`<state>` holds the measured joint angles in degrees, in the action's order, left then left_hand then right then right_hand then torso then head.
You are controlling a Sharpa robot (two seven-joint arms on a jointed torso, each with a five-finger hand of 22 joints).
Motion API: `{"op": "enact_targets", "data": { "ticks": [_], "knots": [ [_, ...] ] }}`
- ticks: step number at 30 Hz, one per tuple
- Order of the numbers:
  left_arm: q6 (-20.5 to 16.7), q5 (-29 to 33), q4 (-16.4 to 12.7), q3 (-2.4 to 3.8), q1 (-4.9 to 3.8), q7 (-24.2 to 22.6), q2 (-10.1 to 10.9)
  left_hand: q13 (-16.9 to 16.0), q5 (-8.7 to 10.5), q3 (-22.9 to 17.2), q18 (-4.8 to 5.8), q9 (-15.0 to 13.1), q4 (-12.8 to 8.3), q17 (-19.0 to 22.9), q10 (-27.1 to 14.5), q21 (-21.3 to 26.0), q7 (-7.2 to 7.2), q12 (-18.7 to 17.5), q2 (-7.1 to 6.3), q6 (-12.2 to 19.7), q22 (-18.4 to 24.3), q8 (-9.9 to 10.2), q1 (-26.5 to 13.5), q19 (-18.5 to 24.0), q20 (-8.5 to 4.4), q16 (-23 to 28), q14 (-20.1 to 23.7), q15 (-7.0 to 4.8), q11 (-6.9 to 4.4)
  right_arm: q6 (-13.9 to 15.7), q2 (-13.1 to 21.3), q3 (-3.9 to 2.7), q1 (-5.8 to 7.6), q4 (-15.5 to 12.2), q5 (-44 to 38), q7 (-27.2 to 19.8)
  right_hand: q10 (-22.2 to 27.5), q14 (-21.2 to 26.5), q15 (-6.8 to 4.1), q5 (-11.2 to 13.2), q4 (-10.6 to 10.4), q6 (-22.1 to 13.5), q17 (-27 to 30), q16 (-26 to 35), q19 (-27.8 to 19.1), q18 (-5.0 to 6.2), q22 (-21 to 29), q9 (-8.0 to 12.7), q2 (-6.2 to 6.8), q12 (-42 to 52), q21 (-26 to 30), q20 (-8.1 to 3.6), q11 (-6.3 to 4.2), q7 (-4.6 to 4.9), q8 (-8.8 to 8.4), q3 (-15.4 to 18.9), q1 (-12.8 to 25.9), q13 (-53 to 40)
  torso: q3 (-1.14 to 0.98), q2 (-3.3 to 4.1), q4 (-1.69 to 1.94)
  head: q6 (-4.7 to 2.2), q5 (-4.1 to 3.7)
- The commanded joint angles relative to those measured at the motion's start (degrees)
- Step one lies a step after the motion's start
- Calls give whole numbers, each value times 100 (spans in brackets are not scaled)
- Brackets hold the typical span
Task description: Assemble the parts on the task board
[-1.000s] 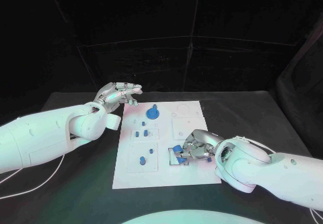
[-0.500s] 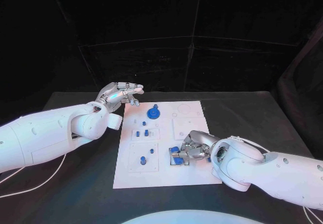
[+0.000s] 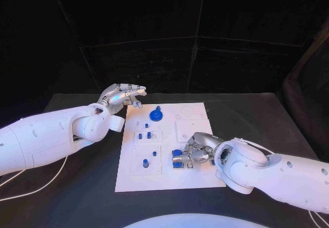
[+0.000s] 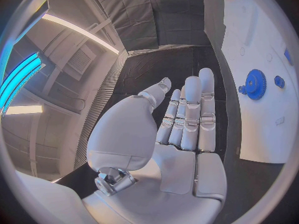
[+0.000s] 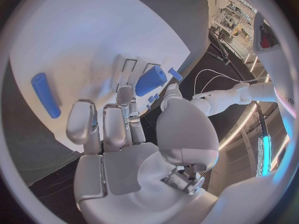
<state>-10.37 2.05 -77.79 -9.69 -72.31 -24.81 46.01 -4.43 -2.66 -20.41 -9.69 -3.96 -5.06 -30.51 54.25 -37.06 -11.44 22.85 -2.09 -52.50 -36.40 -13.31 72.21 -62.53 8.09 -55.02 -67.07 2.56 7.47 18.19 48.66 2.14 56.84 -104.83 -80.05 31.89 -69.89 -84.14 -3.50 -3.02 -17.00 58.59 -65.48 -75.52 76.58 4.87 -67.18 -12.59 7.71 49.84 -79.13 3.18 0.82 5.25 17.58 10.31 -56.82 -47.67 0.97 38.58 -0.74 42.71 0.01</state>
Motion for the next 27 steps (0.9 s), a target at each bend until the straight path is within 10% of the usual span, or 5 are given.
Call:
{"op": "enact_targets", "data": {
  "ticks": [1,12,27],
  "knots": [
    [72,12,-1,5,-8,-9,1,-8,-16,29,-79,-1,-4,5,-32,33,-19,20,29,38,5,-37,25,-19,24,-10,39,2,2,-106,16,-2,7,-23,-125,-53,29,-128,35,4,30,-29,-6,38,-13,0,0,-15,-148,-19,33,7,-1,-5,-10,-142,-275,-16,-3,-4,1,6,-5],
    [85,12,3,5,-8,-4,7,-8,-16,29,-79,-1,-4,5,-32,33,-19,20,29,38,5,-37,25,-19,24,-10,39,2,2,-255,32,-2,7,-71,-371,-152,-202,-169,-9,-392,592,71,-109,33,66,-19,-92,-166,-433,255,9,-25,-61,-66,215,-270,-1797,-363,-1,-4,0,15,-16],
    [88,12,-3,5,-8,2,16,-8,-16,31,-79,-1,-8,9,-39,38,-20,28,36,43,9,-42,34,-21,23,-12,43,2,3,154,187,-2,7,-162,-317,-437,-231,-180,-17,-580,130,-28,-161,37,79,-23,-106,-255,-518,290,10,-38,-67,-78,366,126,-1388,-447,-5,2,3,7,-18]
  ]
}}
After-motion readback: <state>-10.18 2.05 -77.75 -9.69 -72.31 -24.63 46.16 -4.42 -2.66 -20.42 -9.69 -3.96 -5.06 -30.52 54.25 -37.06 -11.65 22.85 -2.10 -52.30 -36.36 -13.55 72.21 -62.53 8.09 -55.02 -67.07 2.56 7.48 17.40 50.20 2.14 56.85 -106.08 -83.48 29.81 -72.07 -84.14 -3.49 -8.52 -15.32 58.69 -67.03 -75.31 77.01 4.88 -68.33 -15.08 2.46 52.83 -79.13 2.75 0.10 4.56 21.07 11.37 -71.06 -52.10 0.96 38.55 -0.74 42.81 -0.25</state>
